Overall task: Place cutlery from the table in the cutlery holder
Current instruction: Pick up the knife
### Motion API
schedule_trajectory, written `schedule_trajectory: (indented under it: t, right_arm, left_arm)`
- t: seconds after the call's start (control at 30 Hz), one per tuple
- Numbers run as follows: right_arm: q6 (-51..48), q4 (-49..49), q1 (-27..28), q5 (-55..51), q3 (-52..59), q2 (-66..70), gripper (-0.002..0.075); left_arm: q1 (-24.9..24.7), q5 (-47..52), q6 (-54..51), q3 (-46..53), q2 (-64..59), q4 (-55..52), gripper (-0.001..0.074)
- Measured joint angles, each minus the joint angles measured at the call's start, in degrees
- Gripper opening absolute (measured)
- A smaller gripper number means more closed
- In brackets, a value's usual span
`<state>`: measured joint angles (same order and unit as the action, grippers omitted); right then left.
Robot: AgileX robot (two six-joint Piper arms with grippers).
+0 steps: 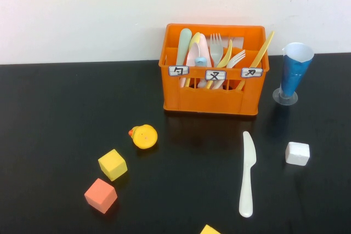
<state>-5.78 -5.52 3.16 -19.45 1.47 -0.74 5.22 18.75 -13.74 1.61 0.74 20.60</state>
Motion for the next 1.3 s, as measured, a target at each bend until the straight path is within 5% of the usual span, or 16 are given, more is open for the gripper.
schedule_trajectory:
  t: [0.93, 1.3]
  right_arm:
    - [0.0, 0.0, 0.04, 0.0, 0.0, 0.0, 0.003]
    - [0.0, 0.0, 0.04, 0.0, 0.0, 0.0, 0.0029]
  left_arm:
    - [-18.03, 0.63, 15.56, -0.3, 0.0, -16.35, -0.0001]
    - [-18.74, 0.53, 15.65, -0.3, 0.0, -16.35, -0.0001]
